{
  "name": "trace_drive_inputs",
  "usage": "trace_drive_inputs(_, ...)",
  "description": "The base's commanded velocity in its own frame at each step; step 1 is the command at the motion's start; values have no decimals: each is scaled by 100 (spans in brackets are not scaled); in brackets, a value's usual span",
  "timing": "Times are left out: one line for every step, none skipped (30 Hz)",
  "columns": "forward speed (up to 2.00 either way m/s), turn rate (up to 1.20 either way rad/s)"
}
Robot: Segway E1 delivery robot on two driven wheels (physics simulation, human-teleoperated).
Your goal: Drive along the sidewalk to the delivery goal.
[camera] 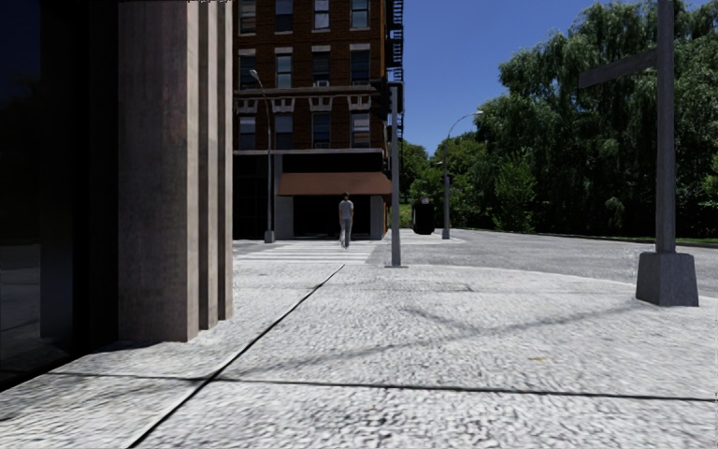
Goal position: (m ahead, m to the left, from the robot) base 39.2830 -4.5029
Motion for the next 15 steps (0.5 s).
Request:
trace_drive_inputs(200, 11)
trace_drive_inputs(200, 11)
trace_drive_inputs(200, 12)
trace_drive_inputs(200, 12)
trace_drive_inputs(200, 12)
trace_drive_inputs(200, 12)
trace_drive_inputs(200, 12)
trace_drive_inputs(200, 8)
trace_drive_inputs(200, 0)
trace_drive_inputs(200, 0)
trace_drive_inputs(200, 0)
trace_drive_inputs(200, 0)
trace_drive_inputs(200, 0)
trace_drive_inputs(200, 0)
trace_drive_inputs(200, 0)
